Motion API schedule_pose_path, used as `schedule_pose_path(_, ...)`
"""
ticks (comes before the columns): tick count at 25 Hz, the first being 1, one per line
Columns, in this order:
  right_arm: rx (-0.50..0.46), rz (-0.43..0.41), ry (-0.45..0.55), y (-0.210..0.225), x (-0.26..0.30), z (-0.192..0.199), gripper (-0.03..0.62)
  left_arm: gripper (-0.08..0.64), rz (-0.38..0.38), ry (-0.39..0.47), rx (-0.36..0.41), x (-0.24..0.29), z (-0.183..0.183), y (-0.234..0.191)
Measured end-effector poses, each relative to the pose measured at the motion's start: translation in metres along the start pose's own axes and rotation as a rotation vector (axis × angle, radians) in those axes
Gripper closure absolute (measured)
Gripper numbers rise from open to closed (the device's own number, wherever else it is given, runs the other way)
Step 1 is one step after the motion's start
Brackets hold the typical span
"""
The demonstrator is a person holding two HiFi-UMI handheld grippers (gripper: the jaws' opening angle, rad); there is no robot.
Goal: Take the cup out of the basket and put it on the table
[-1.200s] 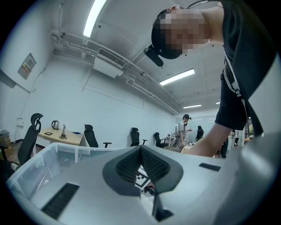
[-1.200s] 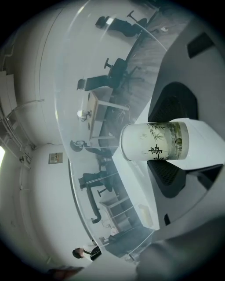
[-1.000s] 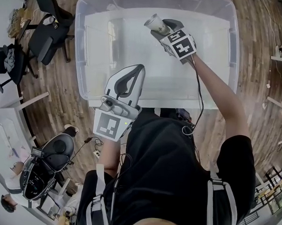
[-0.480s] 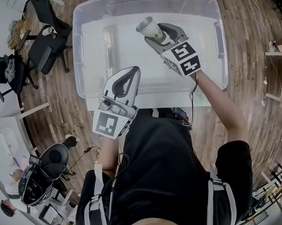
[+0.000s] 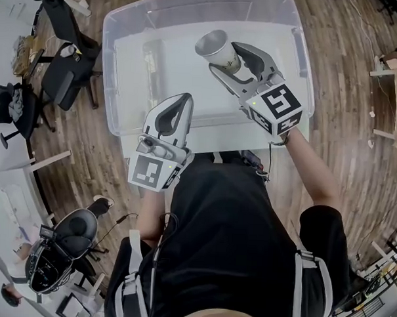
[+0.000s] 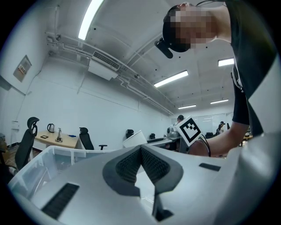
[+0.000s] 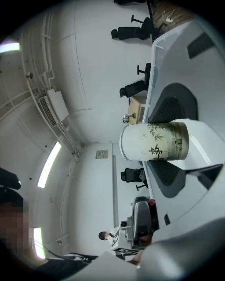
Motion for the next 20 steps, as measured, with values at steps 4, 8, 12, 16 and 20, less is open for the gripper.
schedule_pose_path(4, -0.017, -0.040, 0.106, -0.013, -0.034, -0.018, 0.324, 0.543, 0.013, 0.001, -0.001, 0.002, -0.003, 0.005)
schedule_pose_path(8, 0.018, -0.030, 0.184, -0.015, -0.068, -0.023, 0.324, 0.543, 0.024, 0.013, -0.007, 0.007, -0.003, 0.010)
schedule_pose_path(12, 0.064, -0.033, 0.219, -0.020, -0.089, -0.015, 0.324, 0.543, 0.033, 0.014, -0.022, 0.013, 0.002, 0.016)
schedule_pose_path(16, 0.071, -0.048, 0.225, -0.023, -0.102, -0.006, 0.324, 0.543, 0.033, 0.004, -0.034, 0.023, 0.007, 0.027)
schedule_pose_path(20, 0.086, -0.080, 0.249, -0.021, -0.112, -0.001, 0.324, 0.542, 0.003, -0.005, -0.043, 0.033, 0.011, 0.040)
Point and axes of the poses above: the fingertips, and each gripper's own axes: x forward along the fingers, y to its right, z out of its underside, the point moved 2 cm from there along -x, backward along the fingers, and after that the axes turned 11 degrees about z, right-handed, at the moved point
